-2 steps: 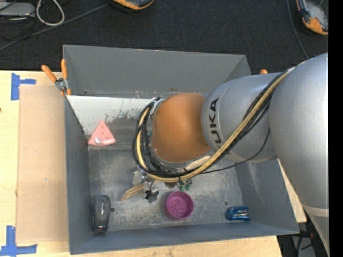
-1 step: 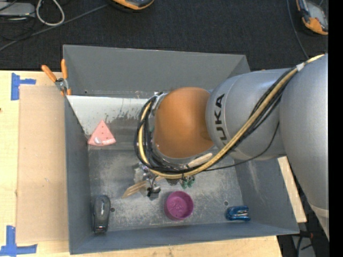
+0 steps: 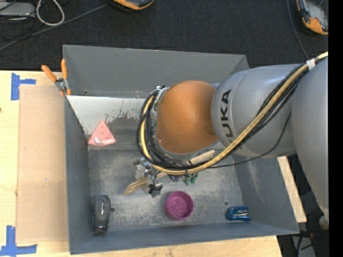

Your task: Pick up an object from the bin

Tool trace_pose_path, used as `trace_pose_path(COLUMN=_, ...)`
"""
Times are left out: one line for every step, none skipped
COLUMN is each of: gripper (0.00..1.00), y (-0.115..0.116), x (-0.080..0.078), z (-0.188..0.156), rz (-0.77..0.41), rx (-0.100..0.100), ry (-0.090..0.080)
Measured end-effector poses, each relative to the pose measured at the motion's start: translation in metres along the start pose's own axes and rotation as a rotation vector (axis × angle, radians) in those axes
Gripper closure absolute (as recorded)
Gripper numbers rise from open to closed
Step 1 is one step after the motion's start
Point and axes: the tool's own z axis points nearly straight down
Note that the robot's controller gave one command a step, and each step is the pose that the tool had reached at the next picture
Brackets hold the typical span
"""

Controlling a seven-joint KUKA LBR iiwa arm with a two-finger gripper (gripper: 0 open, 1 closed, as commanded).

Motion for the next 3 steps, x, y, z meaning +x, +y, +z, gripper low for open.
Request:
trace_pose_path(gripper=1.0, y=0.001, x=0.0, z=-0.014, rz=0.001, rx=0.0, ry=-0.001)
trace_pose_path(gripper=1.0, y=0.002, x=0.0, z=-0.031, rz=0.003, rx=-0.001, ry=-0.001)
trace_pose_path(gripper=1.0, y=0.002, x=-0.001, z=-0.043, rz=0.004, rx=-0.001, ry=-0.001)
